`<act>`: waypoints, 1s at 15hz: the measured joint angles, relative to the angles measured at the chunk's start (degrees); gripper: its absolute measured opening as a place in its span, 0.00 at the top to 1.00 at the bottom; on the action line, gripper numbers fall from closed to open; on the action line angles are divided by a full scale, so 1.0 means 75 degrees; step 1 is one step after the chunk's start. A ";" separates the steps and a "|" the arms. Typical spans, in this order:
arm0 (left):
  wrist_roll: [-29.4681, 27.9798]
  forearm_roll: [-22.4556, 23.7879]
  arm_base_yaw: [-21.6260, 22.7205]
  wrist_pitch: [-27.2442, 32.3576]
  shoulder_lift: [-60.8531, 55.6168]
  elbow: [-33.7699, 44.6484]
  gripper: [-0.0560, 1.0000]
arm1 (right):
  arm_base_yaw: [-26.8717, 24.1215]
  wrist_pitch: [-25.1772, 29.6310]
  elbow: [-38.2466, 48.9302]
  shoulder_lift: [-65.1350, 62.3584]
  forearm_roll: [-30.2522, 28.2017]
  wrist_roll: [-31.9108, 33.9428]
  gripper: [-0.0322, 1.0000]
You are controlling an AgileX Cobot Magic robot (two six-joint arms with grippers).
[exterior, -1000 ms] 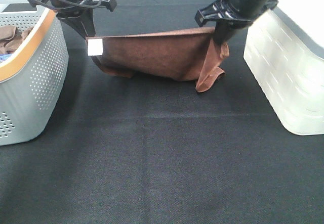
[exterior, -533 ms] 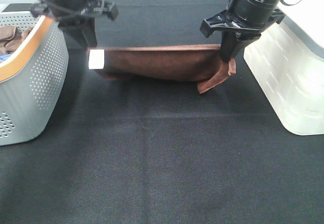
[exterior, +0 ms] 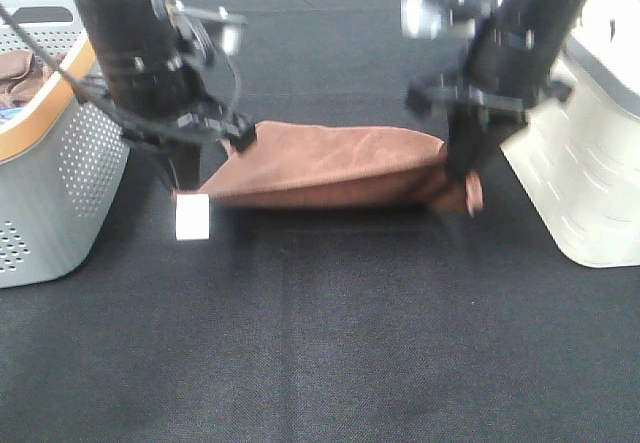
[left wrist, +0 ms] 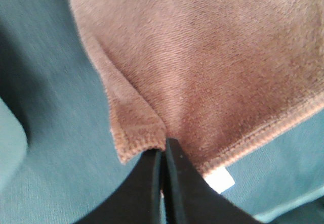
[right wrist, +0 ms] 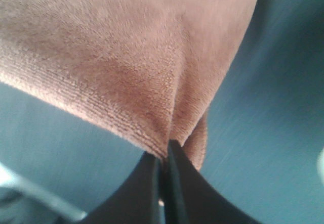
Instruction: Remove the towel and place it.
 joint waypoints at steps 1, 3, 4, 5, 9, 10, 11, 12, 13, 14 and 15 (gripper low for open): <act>-0.0084 0.0069 -0.0153 0.0008 -0.0015 0.0191 0.95 | 0.0000 -0.0130 0.0359 0.0000 0.0038 -0.0008 0.97; -0.0176 0.0084 -0.0435 0.0000 -0.0015 0.0672 0.95 | 0.0000 -0.0527 0.0970 0.0000 0.0115 -0.0023 0.97; -0.0199 0.0076 -0.0489 0.0000 -0.0015 0.0848 0.95 | 0.0000 -0.0611 0.1146 0.0000 0.0183 -0.0023 0.97; -0.0199 0.0076 -0.0489 0.0000 -0.0015 0.0848 0.95 | 0.0000 -0.0611 0.1146 0.0000 0.0183 -0.0023 0.97; -0.0321 -0.0061 -0.0527 -0.0069 -0.0015 0.1352 0.95 | 0.0000 -0.0642 0.1704 0.0000 0.0504 -0.0031 0.97; -0.0321 -0.0107 -0.0527 -0.0099 -0.0015 0.1474 0.95 | 0.0008 -0.0642 0.1811 0.0000 0.0565 -0.0031 0.97; -0.0344 -0.0199 -0.0527 -0.0145 -0.0023 0.1635 0.95 | 0.0008 -0.0649 0.1933 0.0000 0.0634 -0.0031 0.97; -0.0344 -0.0290 -0.0527 -0.0168 -0.0023 0.1742 0.95 | 0.0008 -0.0657 0.2002 0.0000 0.0672 -0.0031 0.97; -0.0344 -0.0382 -0.0527 -0.0183 -0.0023 0.1795 0.95 | 0.0008 -0.0665 0.2047 0.0000 0.0680 -0.0031 0.97; -0.0344 -0.0458 -0.0527 -0.0191 -0.0023 0.1811 0.95 | 0.0008 -0.0665 0.2093 0.0000 0.0680 -0.0031 0.97; -0.0344 -0.0474 -0.0527 -0.0191 -0.0023 0.1811 0.95 | 0.0008 -0.0665 0.2101 0.0000 0.0672 -0.0031 0.97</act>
